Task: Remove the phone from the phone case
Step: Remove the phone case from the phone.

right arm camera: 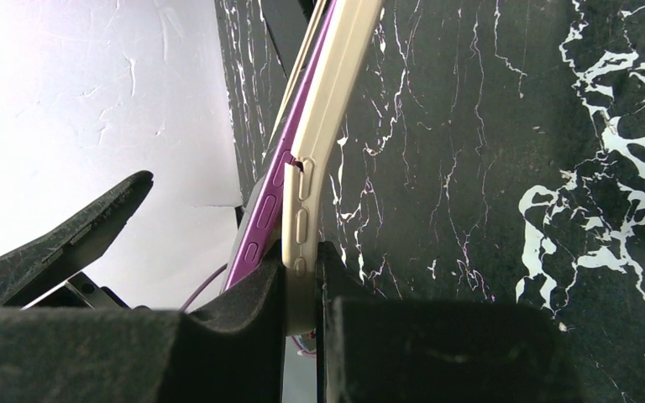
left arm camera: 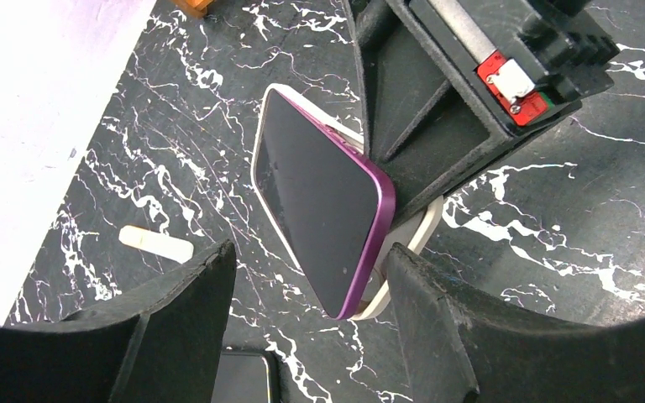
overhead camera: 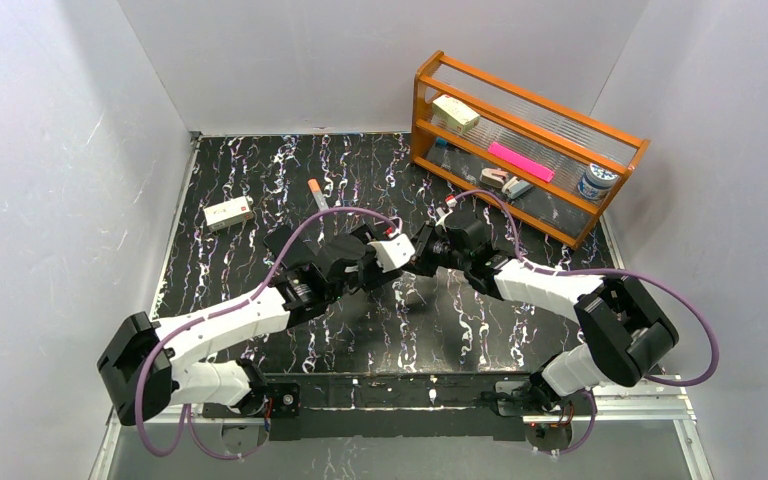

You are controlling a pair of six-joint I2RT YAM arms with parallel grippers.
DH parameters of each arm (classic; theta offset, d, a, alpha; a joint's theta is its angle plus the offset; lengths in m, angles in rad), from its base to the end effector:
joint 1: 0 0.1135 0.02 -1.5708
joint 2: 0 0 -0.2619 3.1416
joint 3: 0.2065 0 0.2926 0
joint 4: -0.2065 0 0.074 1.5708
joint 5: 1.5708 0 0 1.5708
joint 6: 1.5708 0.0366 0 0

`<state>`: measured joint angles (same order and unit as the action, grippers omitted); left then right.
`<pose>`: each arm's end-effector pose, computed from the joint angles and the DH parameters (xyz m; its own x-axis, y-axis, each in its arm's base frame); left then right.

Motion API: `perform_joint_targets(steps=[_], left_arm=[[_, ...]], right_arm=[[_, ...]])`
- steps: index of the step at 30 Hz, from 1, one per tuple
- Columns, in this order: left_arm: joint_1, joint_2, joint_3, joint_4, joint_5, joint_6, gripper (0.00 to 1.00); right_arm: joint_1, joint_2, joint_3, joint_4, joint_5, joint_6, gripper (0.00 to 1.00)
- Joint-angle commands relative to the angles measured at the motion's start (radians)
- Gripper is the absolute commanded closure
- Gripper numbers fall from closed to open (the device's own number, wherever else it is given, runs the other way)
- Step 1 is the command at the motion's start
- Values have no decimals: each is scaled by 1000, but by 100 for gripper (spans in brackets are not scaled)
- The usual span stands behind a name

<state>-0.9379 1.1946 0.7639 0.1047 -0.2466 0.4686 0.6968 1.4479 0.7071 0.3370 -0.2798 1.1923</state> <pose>0.1922 -0.2469 0.2570 0.1224 0.5737 -0.8099 0.6612 0.5615 0.4976 0.2543 0.2260 0.1815 -0.8655 0.4403 -0.2390 -0.0199 0.4465 0.8946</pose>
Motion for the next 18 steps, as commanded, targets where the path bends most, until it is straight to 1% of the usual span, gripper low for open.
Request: perform_joint_targets(steps=[1,7,15,18], left_arm=[[6,10,31,32,-1,-9,36],[37,14,41,75,15,-39,40],[41,62,10,95,38,-12,41],[42,83,7,103,39,-2,43]], right_arm=[[7,-12,32,96,-30,-7,99],[6,1,30,107,-51,-10,99],[15,10,37,142,-92,12,99],[22,13,53,139,-106,13,99]])
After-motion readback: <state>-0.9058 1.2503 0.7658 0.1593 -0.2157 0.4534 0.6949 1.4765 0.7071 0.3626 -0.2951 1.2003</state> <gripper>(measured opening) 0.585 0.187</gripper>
